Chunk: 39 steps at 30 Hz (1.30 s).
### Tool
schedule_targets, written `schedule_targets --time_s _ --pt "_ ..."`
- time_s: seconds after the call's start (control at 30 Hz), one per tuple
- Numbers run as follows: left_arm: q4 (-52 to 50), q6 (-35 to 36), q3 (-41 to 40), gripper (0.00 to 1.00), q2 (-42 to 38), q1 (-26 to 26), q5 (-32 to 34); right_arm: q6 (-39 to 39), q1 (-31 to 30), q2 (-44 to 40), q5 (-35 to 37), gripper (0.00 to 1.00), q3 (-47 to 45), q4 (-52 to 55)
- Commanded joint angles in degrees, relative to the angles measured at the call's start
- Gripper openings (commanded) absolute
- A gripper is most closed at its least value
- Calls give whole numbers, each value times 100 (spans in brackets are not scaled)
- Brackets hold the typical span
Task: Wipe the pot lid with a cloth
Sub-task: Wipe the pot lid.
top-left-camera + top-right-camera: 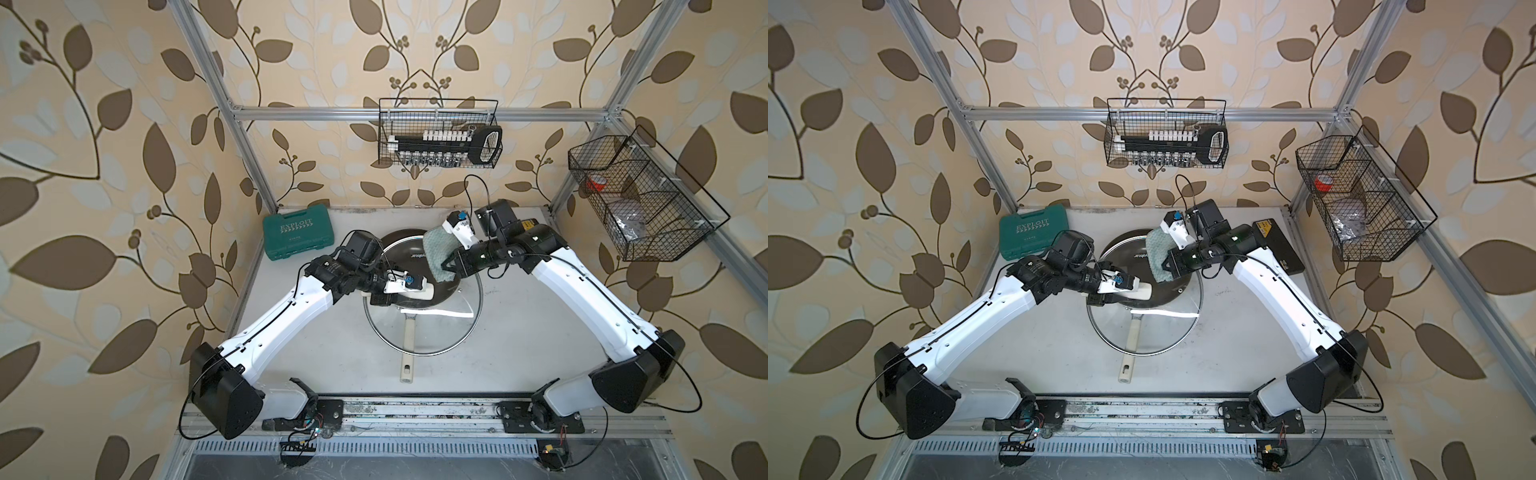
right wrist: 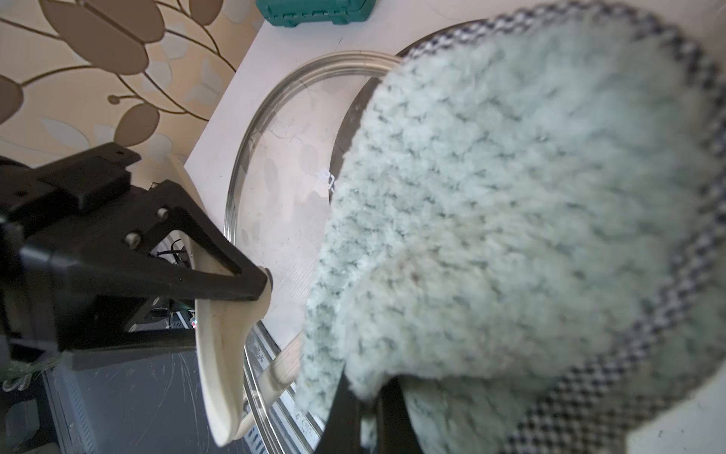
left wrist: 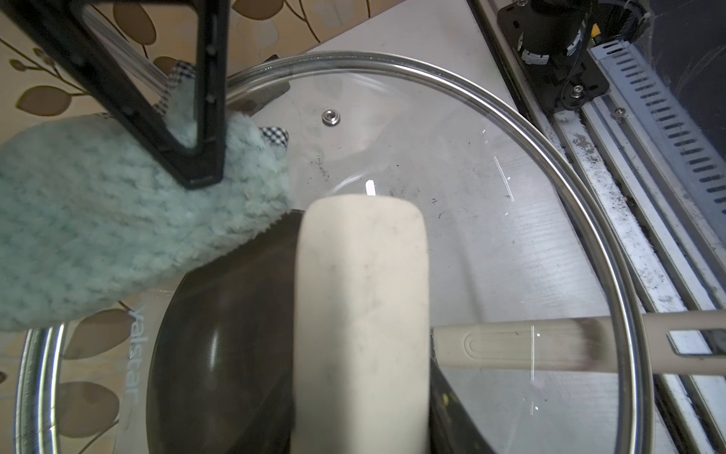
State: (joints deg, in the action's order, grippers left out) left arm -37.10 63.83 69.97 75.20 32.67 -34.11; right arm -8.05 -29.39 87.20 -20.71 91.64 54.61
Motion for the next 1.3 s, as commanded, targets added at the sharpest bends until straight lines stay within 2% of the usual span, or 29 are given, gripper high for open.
schedule_targets --time_s 0.0,0.37,0.63,0.83,1.27 --pt "1097 -77 409 0 -339 51 -706 -50 -218 355 -152 0 355 -235" --pt "1331 -204 370 0 -372 91 -742 -336 -939 1877 -312 0 1719 -469" --pt "1449 -192 206 0 -488 88 -608 -369 -999 2395 -468 0 2300 -362" --pt "1656 -591 109 0 -531 57 -406 -328 -866 2198 -385 0 2168 -260" --pt "2504 -1899 -343 0 -779 -225 16 -177 18 716 -333 0 669 -121"
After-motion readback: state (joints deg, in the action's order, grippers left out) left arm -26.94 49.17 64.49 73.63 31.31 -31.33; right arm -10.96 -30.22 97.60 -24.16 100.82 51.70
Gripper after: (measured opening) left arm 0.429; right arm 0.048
